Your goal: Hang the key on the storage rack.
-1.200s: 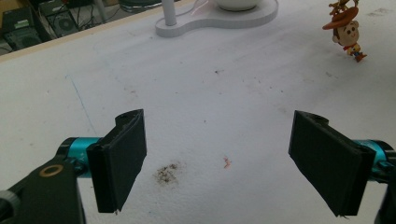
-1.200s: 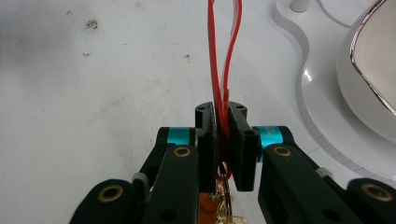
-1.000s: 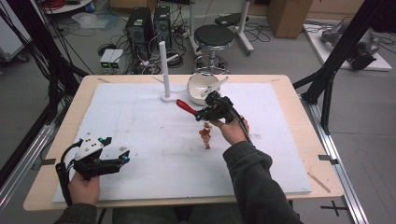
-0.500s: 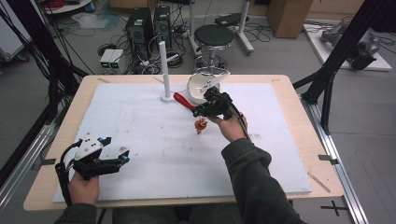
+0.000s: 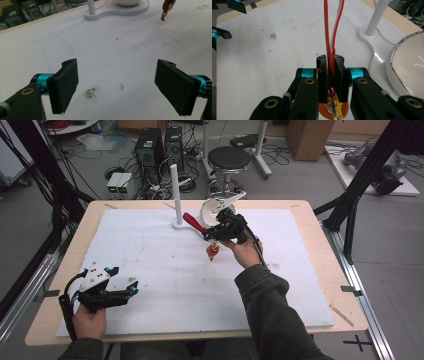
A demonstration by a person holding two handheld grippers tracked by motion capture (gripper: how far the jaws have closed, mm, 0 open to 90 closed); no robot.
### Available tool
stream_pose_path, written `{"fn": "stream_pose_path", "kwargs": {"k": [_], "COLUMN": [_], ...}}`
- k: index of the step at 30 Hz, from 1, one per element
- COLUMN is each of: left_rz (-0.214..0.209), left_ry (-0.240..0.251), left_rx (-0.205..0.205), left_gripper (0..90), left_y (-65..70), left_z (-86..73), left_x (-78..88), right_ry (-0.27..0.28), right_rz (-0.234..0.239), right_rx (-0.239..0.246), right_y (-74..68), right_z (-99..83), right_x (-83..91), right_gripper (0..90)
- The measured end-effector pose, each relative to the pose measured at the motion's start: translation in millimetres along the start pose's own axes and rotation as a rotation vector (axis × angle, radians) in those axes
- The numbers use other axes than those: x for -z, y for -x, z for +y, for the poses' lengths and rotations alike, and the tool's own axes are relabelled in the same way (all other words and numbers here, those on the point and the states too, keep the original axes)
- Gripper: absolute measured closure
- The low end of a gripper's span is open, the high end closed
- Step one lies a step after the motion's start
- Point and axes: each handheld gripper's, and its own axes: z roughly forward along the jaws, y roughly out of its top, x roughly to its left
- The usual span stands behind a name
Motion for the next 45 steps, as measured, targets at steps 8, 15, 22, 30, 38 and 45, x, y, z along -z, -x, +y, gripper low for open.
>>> {"fn": "stream_pose_path", "kwargs": {"k": [8,15,22,30,38,45], "left_rz": [0.0,0.0,0.0,0.001,0.001,0.001], "left_ry": [0.0,0.001,0.002,0.002,0.005,0.004], "left_rx": [0.0,0.0,0.001,0.0,-0.001,-0.001], "left_gripper": [19.6,19.6,19.6,19.6,19.6,19.6], "left_y": [0.2,0.0,0.2,-0.5,-0.9,-0.7], "left_z": [0.0,-0.1,0.0,0.0,0.1,0.0], "left_x": [0.0,0.1,-0.1,0.9,1.0,1.1], "right_ry": [0.018,0.025,0.032,0.038,0.04,0.033], "right_rz": [0.003,0.006,0.0,-0.014,-0.042,-0.058], "right_rx": [-0.012,-0.017,-0.011,-0.008,-0.009,-0.016], "right_y": [3.8,5.7,3.7,1.9,2.9,4.6], "right_z": [-0.3,1.3,11.2,23.5,32.5,40.2], "right_x": [-0.2,-0.8,-0.7,-4.2,-9.0,-13.8], "right_gripper": [83.4,83.5,83.4,83.4,83.5,83.5]}}
